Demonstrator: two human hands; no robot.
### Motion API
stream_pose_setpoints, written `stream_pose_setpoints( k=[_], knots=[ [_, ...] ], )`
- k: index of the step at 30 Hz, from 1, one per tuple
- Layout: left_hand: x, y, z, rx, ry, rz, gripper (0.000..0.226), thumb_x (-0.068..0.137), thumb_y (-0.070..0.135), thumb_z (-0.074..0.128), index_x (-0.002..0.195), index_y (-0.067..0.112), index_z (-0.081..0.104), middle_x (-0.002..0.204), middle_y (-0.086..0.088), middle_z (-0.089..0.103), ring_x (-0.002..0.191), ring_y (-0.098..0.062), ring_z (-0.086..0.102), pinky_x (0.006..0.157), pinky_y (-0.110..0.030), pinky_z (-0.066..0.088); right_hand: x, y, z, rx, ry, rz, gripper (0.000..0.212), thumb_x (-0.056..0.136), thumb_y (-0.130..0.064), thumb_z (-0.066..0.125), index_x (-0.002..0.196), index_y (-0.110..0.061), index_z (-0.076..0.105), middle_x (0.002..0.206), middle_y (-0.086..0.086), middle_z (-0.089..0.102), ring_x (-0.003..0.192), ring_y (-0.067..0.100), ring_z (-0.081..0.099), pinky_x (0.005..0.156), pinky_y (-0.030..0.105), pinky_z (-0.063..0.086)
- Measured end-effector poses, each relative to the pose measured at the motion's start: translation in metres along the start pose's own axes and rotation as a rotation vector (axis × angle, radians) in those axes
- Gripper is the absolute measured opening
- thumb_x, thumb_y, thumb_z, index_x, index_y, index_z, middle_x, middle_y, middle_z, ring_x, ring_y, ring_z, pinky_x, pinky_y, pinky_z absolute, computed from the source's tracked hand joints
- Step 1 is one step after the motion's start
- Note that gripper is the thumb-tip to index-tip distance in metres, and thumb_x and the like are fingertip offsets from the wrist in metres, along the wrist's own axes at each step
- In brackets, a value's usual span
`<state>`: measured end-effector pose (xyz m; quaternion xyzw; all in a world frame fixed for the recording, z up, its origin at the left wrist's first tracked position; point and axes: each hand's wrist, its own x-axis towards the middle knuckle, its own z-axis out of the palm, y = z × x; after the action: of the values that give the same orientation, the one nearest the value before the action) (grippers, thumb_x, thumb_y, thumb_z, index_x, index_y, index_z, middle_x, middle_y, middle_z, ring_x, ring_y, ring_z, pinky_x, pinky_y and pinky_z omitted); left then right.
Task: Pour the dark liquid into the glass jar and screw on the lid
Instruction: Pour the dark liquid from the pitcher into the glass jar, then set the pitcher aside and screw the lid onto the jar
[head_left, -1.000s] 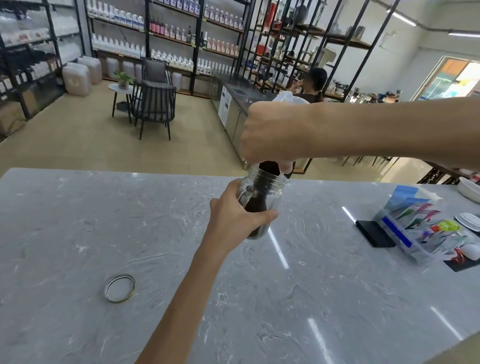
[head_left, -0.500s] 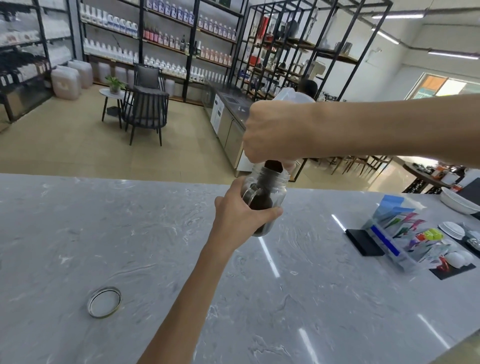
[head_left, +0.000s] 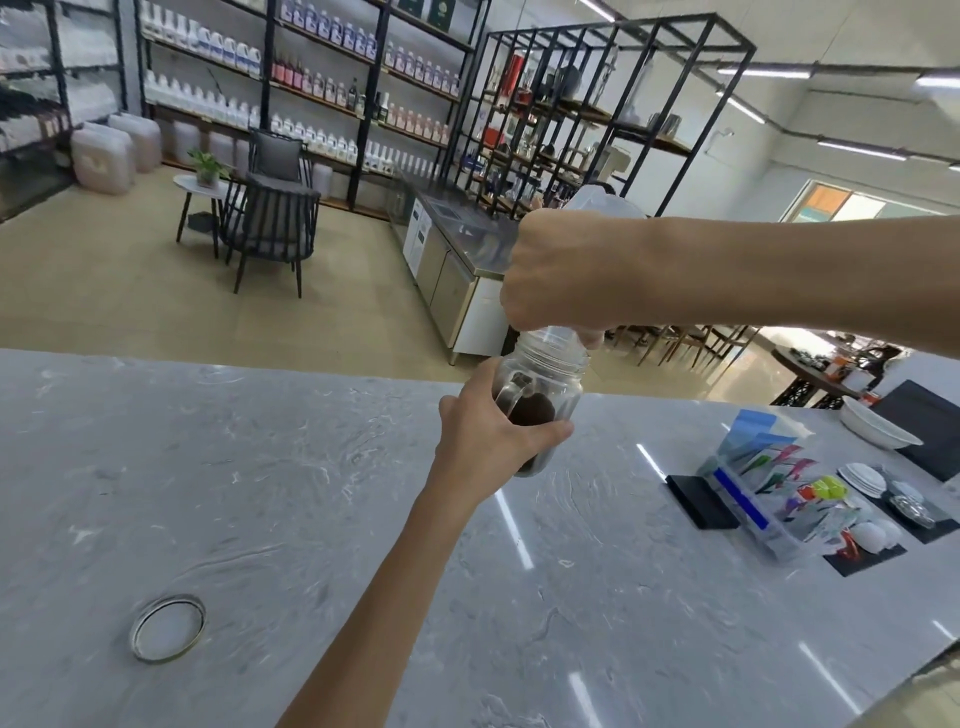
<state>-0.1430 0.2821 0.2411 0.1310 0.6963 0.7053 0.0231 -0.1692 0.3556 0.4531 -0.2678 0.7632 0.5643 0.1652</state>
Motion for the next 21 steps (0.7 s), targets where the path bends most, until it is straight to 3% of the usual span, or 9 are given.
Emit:
stream_pose_setpoints(
  k=[3,5,7,9,11,13,16,18,21],
  knots=[
    [-0.006,-0.009,-0.008,-0.003,-0.040,0.015,0.081,0.061,0.049,0.092,0.131,0.043,0.053,0.130,0.002,0.055,0.133,-0.023,0.049,0.102,-0.044,0.054,-0.002,-0.007,-0.004,0.008,0.178,0.025,0.070,0.045,-0.079,0.074,0.104,-0.044,0.060,0.065,-0.014,0.057,0.051,0.009,0.042,0.047,0.023,0.019],
    [-0.013,-0.016,-0.016,0.012,-0.056,0.029,0.082,0.055,0.056,0.089,0.128,0.046,0.054,0.132,0.003,0.056,0.133,-0.020,0.050,0.100,-0.037,0.053,-0.004,-0.006,0.001,0.023,0.256,0.013,0.083,0.052,-0.085,0.066,0.123,-0.046,0.052,0.098,-0.017,0.069,0.062,0.008,0.047,0.047,0.022,0.016],
    [-0.019,-0.022,-0.024,0.041,-0.056,0.021,0.091,0.049,0.063,0.085,0.132,0.049,0.053,0.135,0.003,0.053,0.132,-0.017,0.051,0.100,-0.033,0.052,-0.007,-0.005,0.009,0.138,0.295,0.026,0.091,0.057,-0.088,0.057,0.136,-0.045,0.042,0.126,-0.019,0.061,0.066,-0.001,0.040,0.048,0.019,0.020],
    [-0.024,-0.029,-0.031,0.058,-0.055,0.001,0.097,0.047,0.063,0.084,0.137,0.049,0.051,0.139,0.002,0.052,0.132,-0.016,0.052,0.106,-0.035,0.052,-0.008,-0.008,0.018,0.276,0.317,0.048,0.096,0.059,-0.087,0.054,0.142,-0.043,0.036,0.137,-0.019,0.051,0.072,-0.004,0.035,0.050,0.017,0.024],
    [-0.030,-0.036,-0.039,0.040,-0.050,-0.002,0.092,0.050,0.060,0.087,0.135,0.050,0.053,0.142,0.002,0.056,0.134,-0.015,0.054,0.109,-0.035,0.053,-0.007,-0.013,0.031,0.411,0.369,0.075,0.101,0.059,-0.087,0.055,0.145,-0.042,0.028,0.140,-0.018,0.045,0.085,-0.001,0.040,0.055,0.017,0.028],
    [-0.039,-0.042,-0.046,0.004,-0.033,0.006,0.077,0.057,0.054,0.089,0.126,0.059,0.056,0.139,0.007,0.061,0.131,-0.008,0.058,0.100,-0.020,0.053,-0.005,-0.017,0.043,0.594,0.432,0.092,0.105,0.056,-0.090,0.053,0.146,-0.042,0.025,0.135,-0.019,0.043,0.092,0.002,0.045,0.062,0.018,0.034],
    [-0.056,-0.049,-0.060,-0.047,0.002,0.022,0.065,0.068,0.032,0.093,0.109,0.070,0.060,0.126,0.023,0.069,0.120,0.004,0.064,0.093,-0.011,0.052,-0.001,-0.029,0.063,1.086,0.493,0.028,0.093,0.059,-0.082,0.064,0.139,-0.046,0.033,0.126,-0.027,0.048,0.107,-0.004,0.051,0.085,0.018,0.038],
    [-0.067,-0.055,-0.076,-0.056,0.008,0.030,0.071,0.074,0.014,0.093,0.115,0.063,0.063,0.122,0.025,0.073,0.117,0.003,0.067,0.091,-0.011,0.054,0.008,-0.042,0.077,1.386,0.507,-0.045,0.084,0.067,-0.068,0.072,0.140,-0.043,0.038,0.130,-0.028,0.052,0.116,-0.010,0.052,0.091,0.018,0.044],
    [-0.089,-0.064,-0.104,-0.056,0.003,-0.005,0.078,0.077,0.001,0.091,0.137,0.038,0.059,0.125,0.021,0.073,0.118,0.001,0.069,0.083,-0.011,0.056,0.028,-0.069,0.098,1.624,0.505,-0.028,0.089,0.075,-0.054,0.069,0.151,-0.028,0.030,0.137,-0.016,0.053,0.109,-0.006,0.058,0.069,0.024,0.057]
  ],
)
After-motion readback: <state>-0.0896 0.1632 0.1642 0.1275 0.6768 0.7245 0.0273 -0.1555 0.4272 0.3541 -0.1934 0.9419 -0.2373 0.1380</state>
